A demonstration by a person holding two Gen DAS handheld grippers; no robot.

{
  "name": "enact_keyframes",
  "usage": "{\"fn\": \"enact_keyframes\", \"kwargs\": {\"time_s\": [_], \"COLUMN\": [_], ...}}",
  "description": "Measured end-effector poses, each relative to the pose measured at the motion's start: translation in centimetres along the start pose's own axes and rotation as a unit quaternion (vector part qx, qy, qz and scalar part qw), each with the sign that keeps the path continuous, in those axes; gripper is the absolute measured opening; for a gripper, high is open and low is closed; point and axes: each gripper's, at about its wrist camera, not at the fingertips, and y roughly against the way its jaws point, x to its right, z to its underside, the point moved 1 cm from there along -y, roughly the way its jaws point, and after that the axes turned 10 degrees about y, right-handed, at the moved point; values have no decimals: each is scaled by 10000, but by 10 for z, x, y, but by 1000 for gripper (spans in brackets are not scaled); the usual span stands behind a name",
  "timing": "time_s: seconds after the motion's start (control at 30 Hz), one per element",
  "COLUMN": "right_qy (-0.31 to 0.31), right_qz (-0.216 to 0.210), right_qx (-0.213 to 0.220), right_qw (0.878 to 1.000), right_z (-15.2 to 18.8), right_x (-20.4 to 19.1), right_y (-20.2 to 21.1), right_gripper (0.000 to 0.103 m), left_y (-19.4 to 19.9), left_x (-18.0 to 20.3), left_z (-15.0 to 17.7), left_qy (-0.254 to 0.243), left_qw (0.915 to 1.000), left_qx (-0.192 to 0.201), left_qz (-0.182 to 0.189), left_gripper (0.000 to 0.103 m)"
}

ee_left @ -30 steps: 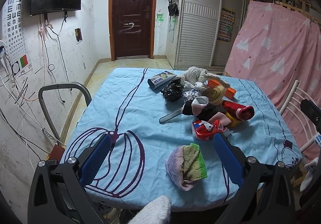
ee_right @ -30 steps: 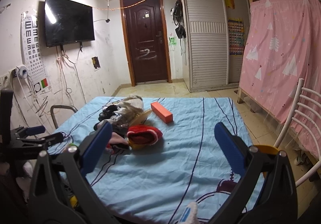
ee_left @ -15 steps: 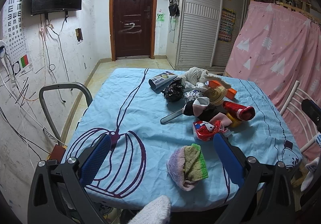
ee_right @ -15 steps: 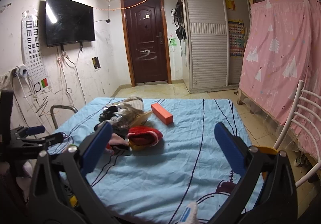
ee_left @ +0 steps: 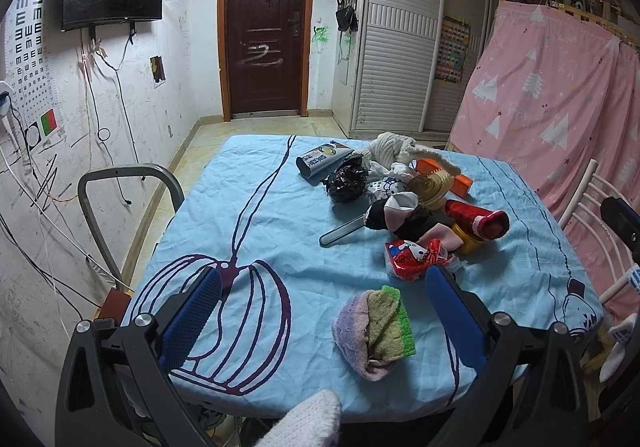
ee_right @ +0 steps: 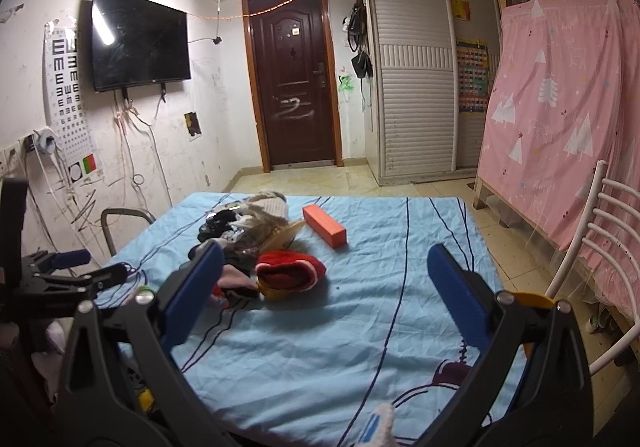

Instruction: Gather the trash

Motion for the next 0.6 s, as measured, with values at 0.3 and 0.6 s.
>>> {"fn": "enact_keyframes", "kwargs": {"time_s": [0.3,0.6], "right_qy": [14,77], "right_qz": [-18,-211], "right_qx": [-21,-240], "right_qw": [10000,9995], "right_z": [0,9], "right_x": [-1,-12], "right_y": [-2,-21], "right_gripper": [98,98], "left_y": [-2,-15], "left_x": [0,3], "left_z": [2,14], "left_qy": [-5,-135], "left_qw": [10000,9994], "left_qx": [-32,-320], "left_qz": [-6,95], "left_gripper": [93,93]}}
